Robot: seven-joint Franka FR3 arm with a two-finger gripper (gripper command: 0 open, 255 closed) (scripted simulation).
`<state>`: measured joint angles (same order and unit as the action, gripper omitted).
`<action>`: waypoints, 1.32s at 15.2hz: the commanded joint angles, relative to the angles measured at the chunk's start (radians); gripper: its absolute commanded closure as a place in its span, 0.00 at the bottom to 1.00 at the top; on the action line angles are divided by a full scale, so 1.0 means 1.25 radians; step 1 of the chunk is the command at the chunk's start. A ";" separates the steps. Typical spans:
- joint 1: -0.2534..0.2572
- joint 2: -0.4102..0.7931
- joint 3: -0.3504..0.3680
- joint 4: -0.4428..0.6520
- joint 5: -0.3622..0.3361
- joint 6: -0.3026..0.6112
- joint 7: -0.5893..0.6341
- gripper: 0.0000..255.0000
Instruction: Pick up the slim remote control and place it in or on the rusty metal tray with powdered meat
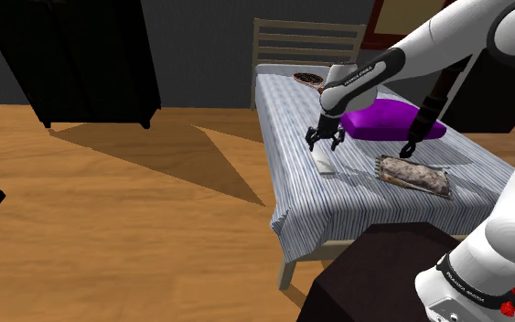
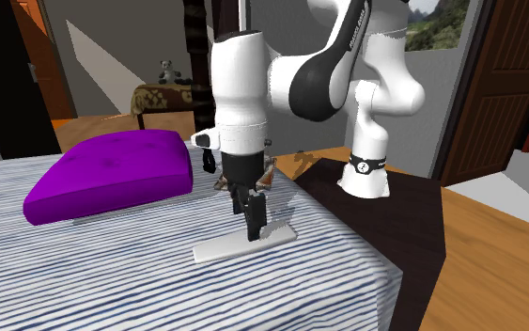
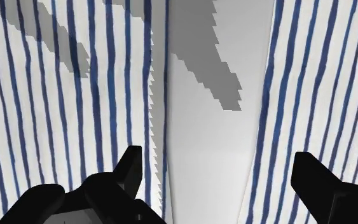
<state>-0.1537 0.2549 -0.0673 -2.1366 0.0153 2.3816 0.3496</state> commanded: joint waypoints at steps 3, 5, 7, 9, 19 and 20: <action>-0.003 0.039 0.000 0.005 0.007 0.033 0.001 0.00; -0.004 0.055 0.001 0.003 0.008 0.052 0.000 0.00; -0.004 0.068 0.001 0.001 0.010 0.066 -0.001 0.00; -0.004 0.068 0.001 0.001 0.010 0.066 -0.001 0.00; -0.004 0.068 0.001 0.001 0.010 0.066 -0.001 1.00; -0.004 0.068 0.001 0.001 0.010 0.066 -0.001 1.00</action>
<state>-0.1588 0.3395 -0.0655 -2.1355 0.0275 2.4641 0.3480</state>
